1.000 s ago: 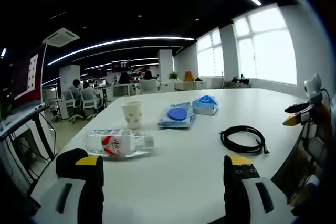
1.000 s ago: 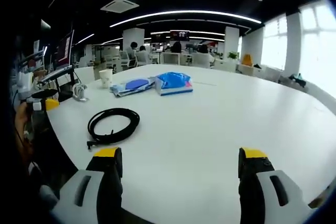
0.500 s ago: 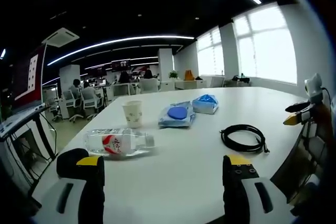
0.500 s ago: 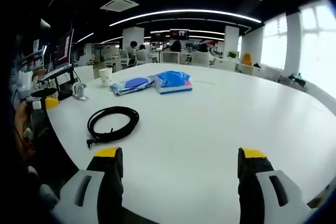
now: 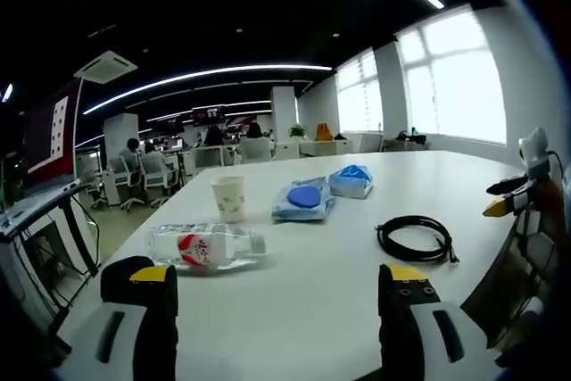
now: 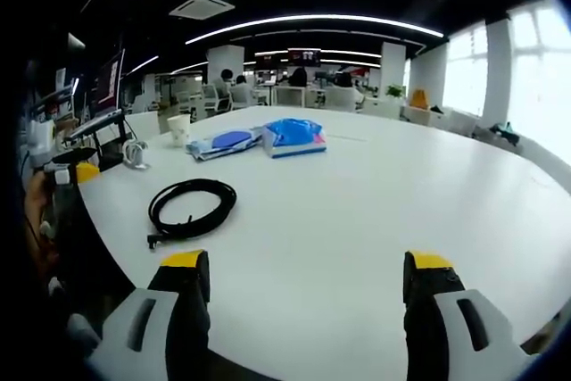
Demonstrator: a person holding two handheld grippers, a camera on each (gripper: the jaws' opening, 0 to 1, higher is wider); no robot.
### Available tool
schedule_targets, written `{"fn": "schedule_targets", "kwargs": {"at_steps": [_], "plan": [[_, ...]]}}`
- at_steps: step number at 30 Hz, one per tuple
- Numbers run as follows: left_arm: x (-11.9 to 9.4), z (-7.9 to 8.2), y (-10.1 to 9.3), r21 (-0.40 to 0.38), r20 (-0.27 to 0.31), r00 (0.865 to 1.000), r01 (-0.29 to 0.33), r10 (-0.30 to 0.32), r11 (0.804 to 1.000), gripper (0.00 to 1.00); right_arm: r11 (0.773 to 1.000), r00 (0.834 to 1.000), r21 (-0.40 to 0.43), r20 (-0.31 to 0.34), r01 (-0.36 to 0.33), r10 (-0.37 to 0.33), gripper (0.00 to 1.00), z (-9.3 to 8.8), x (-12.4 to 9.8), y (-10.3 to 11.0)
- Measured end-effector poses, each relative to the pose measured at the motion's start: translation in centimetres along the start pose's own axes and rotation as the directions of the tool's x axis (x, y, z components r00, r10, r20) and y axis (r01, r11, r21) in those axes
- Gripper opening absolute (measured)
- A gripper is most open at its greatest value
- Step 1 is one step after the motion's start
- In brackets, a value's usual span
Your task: Arrange the tabletop items into an orderly group along one side of the table until the central work area is clear of visible clutter.
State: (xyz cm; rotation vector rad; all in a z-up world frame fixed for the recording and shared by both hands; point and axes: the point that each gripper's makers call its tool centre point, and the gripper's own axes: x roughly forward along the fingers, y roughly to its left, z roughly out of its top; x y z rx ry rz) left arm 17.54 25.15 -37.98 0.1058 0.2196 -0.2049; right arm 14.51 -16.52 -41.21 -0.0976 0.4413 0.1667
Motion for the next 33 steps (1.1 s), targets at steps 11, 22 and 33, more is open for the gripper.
{"fn": "schedule_targets", "kwargs": {"at_steps": [11,22,33], "plan": [[0.0,0.0,0.0,-0.009,0.004,1.0,0.005,-0.005,1.0,0.92,1.0,1.0,0.005,0.002,-0.002,0.002,0.86,-0.1,0.1,0.1],[0.1,-0.1,-0.1,-0.015,0.003,1.0,0.005,-0.005,1.0,0.92,1.0,1.0,0.002,0.009,0.002,-0.002,0.86,0.4,0.3,-0.2],[0.3,0.1,-0.3,-0.003,0.003,1.0,0.011,-0.011,1.0,0.91,0.999,1.0,-0.049,0.025,-0.009,0.01,0.85,2.7,1.9,-0.5]]}}
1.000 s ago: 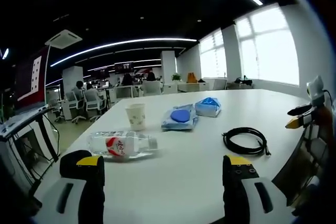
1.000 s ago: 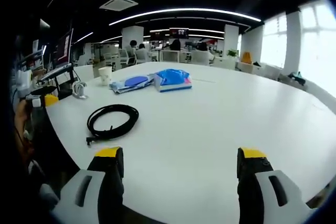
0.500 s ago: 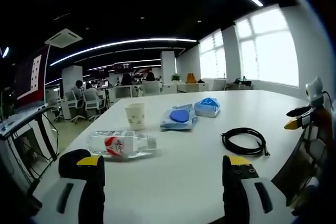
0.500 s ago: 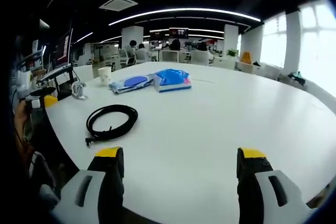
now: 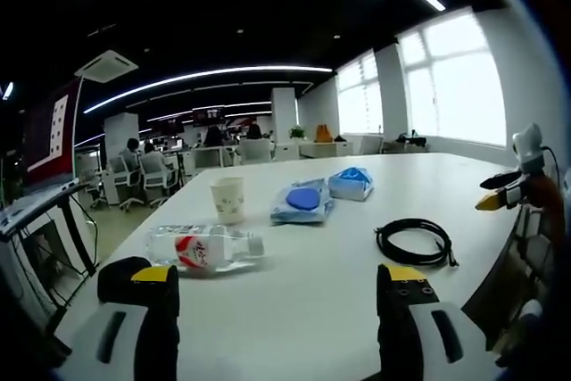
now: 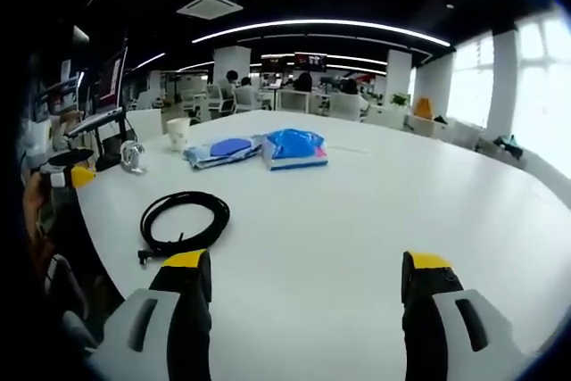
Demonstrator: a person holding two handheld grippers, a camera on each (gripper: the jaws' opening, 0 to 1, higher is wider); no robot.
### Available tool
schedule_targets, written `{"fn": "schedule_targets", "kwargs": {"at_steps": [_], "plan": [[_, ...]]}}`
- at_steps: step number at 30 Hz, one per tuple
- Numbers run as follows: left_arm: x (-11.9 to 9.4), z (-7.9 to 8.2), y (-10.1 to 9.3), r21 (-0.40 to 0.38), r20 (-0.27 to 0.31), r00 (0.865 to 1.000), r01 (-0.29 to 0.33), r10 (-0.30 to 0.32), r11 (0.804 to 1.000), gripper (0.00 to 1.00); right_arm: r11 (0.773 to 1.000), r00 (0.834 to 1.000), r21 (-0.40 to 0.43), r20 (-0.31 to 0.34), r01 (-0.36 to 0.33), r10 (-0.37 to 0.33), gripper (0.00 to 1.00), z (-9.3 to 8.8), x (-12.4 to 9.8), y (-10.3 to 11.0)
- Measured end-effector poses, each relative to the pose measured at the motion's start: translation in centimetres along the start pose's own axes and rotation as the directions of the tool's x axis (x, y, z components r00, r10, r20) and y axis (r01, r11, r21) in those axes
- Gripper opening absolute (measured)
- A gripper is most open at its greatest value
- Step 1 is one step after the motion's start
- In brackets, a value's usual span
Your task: Arrange the tabletop items into an orderly group along one side of the table until the central work area is clear of visible clutter.
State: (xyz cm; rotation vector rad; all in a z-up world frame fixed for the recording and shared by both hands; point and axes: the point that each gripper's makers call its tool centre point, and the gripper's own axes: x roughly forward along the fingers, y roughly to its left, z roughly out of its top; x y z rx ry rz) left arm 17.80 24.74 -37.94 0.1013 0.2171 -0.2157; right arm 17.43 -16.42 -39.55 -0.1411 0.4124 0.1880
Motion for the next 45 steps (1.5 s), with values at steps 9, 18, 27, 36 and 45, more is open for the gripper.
{"fn": "schedule_targets", "kwargs": {"at_steps": [9,18,27,36,45], "plan": [[0.1,0.2,-0.1,0.008,0.004,1.0,0.0,0.0,1.0,0.91,1.0,1.0,-0.011,0.002,-0.019,0.019,0.84,0.7,1.1,-0.1],[0.1,0.3,-0.3,0.007,0.009,1.0,0.003,-0.003,1.0,0.9,0.999,0.999,-0.022,0.021,-0.036,0.037,0.8,2.4,2.7,-0.5],[0.2,0.2,-0.2,0.005,0.002,1.0,-0.002,0.002,1.0,0.89,0.998,0.999,-0.031,0.008,-0.051,0.051,0.78,2.7,4.4,-0.8],[0.3,0.2,-0.4,0.013,0.001,1.0,0.003,-0.003,1.0,0.88,0.996,0.996,-0.017,0.026,-0.084,0.085,0.71,4.1,6.4,-1.3],[0.1,0.3,-0.2,0.018,0.001,1.0,-0.004,0.004,1.0,0.88,0.994,0.993,-0.025,0.05,-0.105,0.106,0.7,6.2,8.4,-1.7]]}}
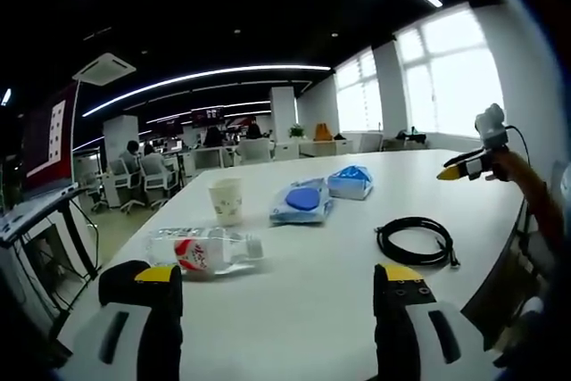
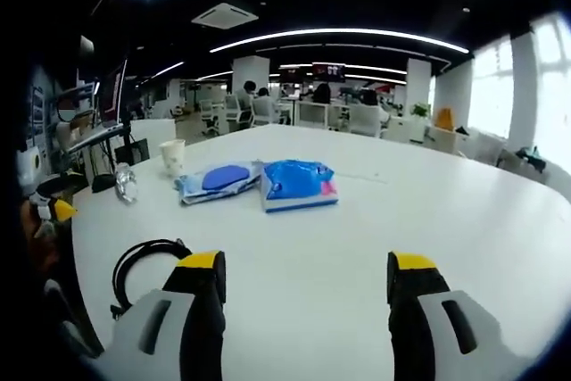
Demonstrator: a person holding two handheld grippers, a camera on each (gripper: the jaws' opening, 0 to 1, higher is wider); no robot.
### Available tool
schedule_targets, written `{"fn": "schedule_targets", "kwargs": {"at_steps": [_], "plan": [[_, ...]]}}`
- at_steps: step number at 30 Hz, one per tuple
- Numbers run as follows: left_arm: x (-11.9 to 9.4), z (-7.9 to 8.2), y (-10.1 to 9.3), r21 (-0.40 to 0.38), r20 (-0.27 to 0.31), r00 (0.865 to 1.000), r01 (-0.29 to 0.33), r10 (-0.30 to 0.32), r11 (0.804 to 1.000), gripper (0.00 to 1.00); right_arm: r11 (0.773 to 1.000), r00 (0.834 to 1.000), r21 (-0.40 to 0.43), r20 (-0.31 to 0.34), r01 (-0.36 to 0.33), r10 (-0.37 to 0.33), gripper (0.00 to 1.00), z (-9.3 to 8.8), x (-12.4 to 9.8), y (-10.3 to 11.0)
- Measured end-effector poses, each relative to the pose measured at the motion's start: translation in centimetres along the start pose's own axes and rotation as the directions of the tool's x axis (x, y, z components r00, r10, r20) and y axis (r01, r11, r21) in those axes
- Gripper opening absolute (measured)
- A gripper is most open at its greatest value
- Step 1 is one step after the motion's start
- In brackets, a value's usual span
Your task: Arrange the tabletop items into an orderly group along one side of the table until the central work area is clear of visible clutter.
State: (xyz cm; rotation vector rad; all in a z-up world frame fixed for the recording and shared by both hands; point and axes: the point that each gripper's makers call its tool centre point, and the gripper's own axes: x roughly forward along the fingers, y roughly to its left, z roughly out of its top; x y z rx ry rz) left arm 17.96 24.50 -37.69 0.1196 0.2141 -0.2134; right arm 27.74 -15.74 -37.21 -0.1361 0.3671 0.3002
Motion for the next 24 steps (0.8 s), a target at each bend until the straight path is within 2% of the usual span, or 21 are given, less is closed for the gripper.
{"fn": "schedule_targets", "kwargs": {"at_steps": [12,20,24], "plan": [[0.3,-0.2,-0.2,0.005,-0.01,1.0,0.004,-0.004,1.0,0.87,0.999,0.999,-0.036,-0.03,0.012,-0.013,0.65,0.9,2.3,-1.0],[0.3,-0.4,-0.4,0.01,-0.018,1.0,0.01,-0.01,1.0,0.86,0.999,0.999,-0.042,-0.038,0.003,-0.004,0.61,2.5,5.5,-1.6],[0.3,-0.4,0.1,0.01,-0.022,1.0,-0.004,0.004,1.0,0.86,0.999,0.999,-0.044,-0.036,0.001,-0.003,0.58,3.0,6.9,-1.9]]}}
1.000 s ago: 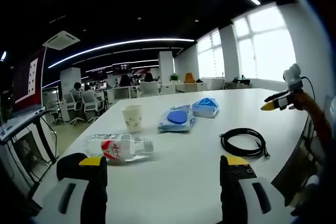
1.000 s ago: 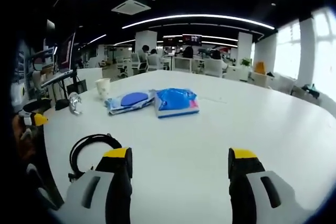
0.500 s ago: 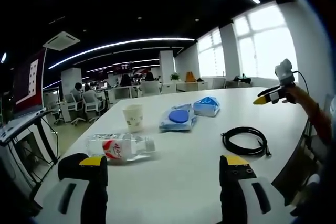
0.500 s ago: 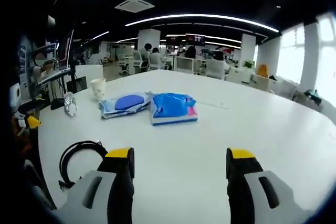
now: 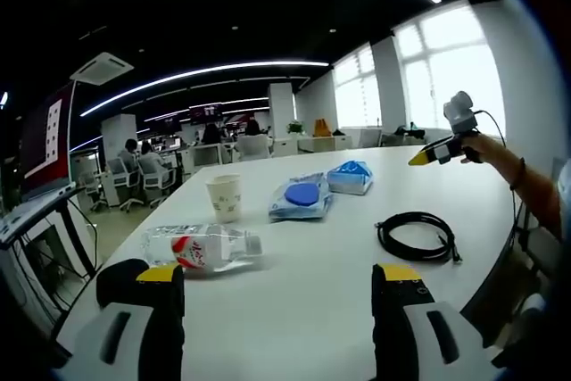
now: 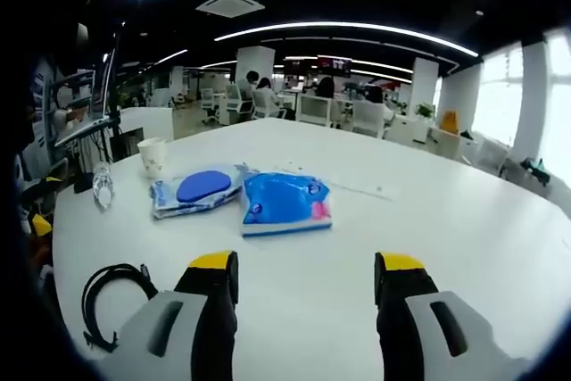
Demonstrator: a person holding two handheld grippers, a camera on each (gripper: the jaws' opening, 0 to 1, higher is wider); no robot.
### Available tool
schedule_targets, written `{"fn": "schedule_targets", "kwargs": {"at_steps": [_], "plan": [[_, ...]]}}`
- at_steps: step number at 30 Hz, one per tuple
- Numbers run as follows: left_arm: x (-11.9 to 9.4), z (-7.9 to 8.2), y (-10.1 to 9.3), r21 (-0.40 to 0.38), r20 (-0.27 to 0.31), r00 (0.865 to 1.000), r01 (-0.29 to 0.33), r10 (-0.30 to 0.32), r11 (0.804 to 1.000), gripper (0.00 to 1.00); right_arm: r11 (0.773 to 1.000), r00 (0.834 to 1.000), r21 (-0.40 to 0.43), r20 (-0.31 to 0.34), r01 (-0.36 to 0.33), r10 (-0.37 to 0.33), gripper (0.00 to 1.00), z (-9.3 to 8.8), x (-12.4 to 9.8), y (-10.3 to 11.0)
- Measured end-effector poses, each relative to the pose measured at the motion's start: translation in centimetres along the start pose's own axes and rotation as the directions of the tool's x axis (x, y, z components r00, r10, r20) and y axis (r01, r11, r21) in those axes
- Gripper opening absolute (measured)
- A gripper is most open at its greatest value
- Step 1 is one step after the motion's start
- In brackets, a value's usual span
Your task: Arrange the tabletop items into an orderly group along one side of the table until the central work area is clear of visible clutter.
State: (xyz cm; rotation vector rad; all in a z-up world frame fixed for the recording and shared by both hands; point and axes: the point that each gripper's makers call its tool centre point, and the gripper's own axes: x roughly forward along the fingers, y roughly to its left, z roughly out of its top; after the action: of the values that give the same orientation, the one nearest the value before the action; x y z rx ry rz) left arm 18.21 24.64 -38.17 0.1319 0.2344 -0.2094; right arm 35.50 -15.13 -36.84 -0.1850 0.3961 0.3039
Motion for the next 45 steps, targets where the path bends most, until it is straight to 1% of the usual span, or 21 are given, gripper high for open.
{"fn": "schedule_targets", "kwargs": {"at_steps": [5,11,16,22,28,30,33,37,40,45], "plan": [[-0.1,0.2,0.5,-0.001,0.008,1.0,-0.014,0.014,1.0,0.85,1.0,1.0,-0.003,-0.029,0.003,-0.003,0.57,-0.2,1.1,-0.5],[-0.1,0.3,0.5,0.002,0.009,1.0,-0.018,0.018,1.0,0.85,1.0,0.999,-0.003,-0.049,0.011,-0.011,0.57,-0.6,1.5,-1.2],[-0.1,0.3,0.3,0.01,-0.001,1.0,-0.017,0.017,1.0,0.84,1.0,0.998,0.016,-0.062,0.006,-0.005,0.51,-0.9,2.4,-1.9],[-0.1,0.3,0.6,0.011,-0.005,1.0,-0.028,0.028,1.0,0.84,1.0,1.0,0.005,-0.028,0.01,-0.01,0.48,0.1,4.1,-2.7],[0.0,0.2,0.8,0.01,-0.008,0.999,-0.037,0.037,0.999,0.84,1.0,0.999,-0.007,-0.053,0.002,-0.003,0.47,0.1,5.3,-3.0],[0.0,0.2,0.9,0.01,-0.008,0.999,-0.039,0.04,0.999,0.84,1.0,0.999,-0.019,-0.054,0.002,-0.003,0.46,0.1,5.7,-3.1],[0.0,0.3,0.9,0.008,-0.006,0.999,-0.039,0.039,0.999,0.84,0.999,0.999,-0.034,-0.037,0.002,-0.003,0.46,0.5,6.2,-3.5],[-0.1,0.3,0.9,0.007,-0.002,0.999,-0.041,0.041,0.999,0.84,0.997,0.999,-0.073,-0.029,0.014,-0.016,0.44,0.8,6.9,-4.1],[0.0,0.2,1.0,0.006,-0.007,0.999,-0.042,0.042,0.999,0.84,0.996,0.999,-0.092,-0.035,0.012,-0.015,0.4,0.7,7.3,-4.4],[0.1,0.0,0.9,0.003,-0.015,0.999,-0.042,0.042,0.999,0.84,0.996,0.999,-0.089,-0.043,-0.003,-0.001,0.39,0.4,8.1,-4.6]]}}
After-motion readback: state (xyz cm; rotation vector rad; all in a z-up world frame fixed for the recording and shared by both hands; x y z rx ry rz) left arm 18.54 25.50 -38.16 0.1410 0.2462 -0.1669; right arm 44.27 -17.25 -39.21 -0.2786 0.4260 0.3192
